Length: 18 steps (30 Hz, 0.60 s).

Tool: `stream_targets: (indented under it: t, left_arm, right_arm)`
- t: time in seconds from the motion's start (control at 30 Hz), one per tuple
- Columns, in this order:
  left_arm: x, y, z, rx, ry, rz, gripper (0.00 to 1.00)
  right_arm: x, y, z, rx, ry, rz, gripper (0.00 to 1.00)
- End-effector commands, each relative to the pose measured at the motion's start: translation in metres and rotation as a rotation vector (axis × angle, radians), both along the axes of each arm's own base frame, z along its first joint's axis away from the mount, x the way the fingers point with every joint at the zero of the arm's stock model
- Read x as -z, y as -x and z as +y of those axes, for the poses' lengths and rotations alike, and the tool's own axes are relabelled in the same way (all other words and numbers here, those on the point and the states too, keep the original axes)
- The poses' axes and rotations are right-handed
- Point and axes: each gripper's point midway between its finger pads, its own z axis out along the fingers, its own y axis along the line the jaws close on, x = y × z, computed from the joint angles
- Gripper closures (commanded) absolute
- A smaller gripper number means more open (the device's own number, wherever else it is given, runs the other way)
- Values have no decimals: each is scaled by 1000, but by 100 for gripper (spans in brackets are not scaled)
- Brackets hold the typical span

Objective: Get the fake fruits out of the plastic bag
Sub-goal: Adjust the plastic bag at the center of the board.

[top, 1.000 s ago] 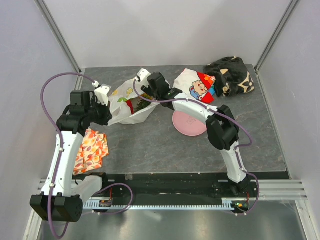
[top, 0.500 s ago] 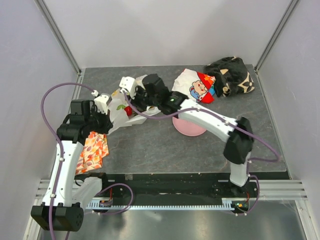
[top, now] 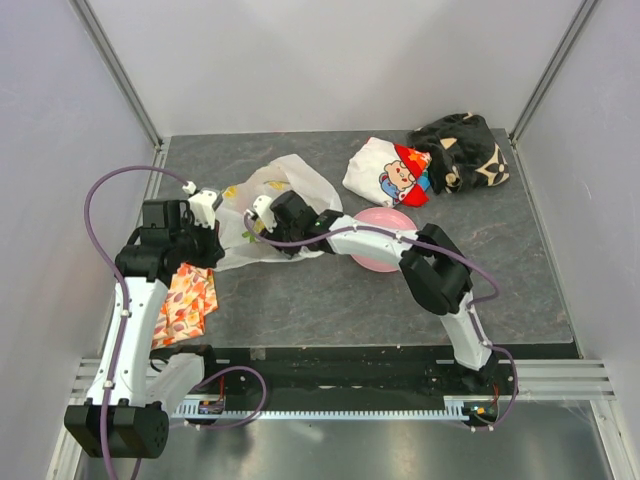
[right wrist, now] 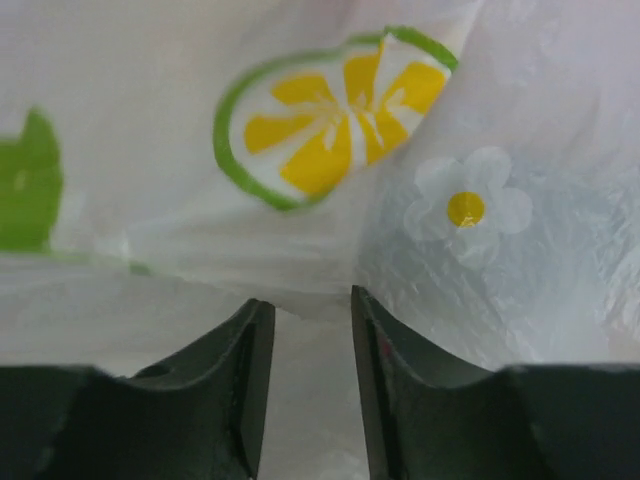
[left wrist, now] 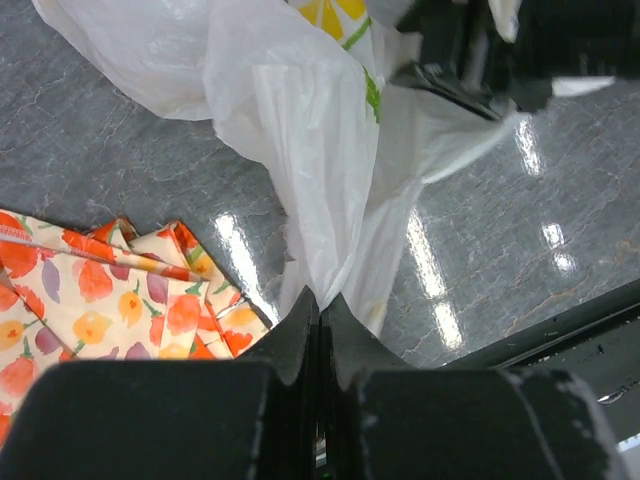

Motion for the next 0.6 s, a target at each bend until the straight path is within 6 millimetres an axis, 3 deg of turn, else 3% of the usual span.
stream_targets:
  t: [0.0,0.1,0.23,0.3,0.4,0.43,0.47,0.57]
  left_arm:
    - [-12,-4,1,-10,1,-30,98]
    - [-8,-1,1,-37,17,-5,98]
    - [-12,-3,-3,-59,57,-9,98]
    - [-16,-5,-9,-54,93,-8,98]
    - [-24,-10,-12,-81,133,-12,98]
    - [-29,-11,-13,-96,147,-21,98]
    - [-34,-15,-7,-121,155,-38,98]
    - [-58,-18,-17,-102,224,-88,99]
  right_arm:
    - [-12,40,-19,14,2,33,53]
    - [-11,60,-36,5,25,51,51]
    - [-42,59,-43,-11,1,-10,43]
    - [-68,54,-35,-30,-34,-48,43]
    - [-104,63,-16,-144,-117,-62,43]
    - [-110,83,-3,-268,-169,-5,44]
    - [-115,90,2,-357,-173,-19,44]
    - [-111,95,12,-435,-146,-12,45]
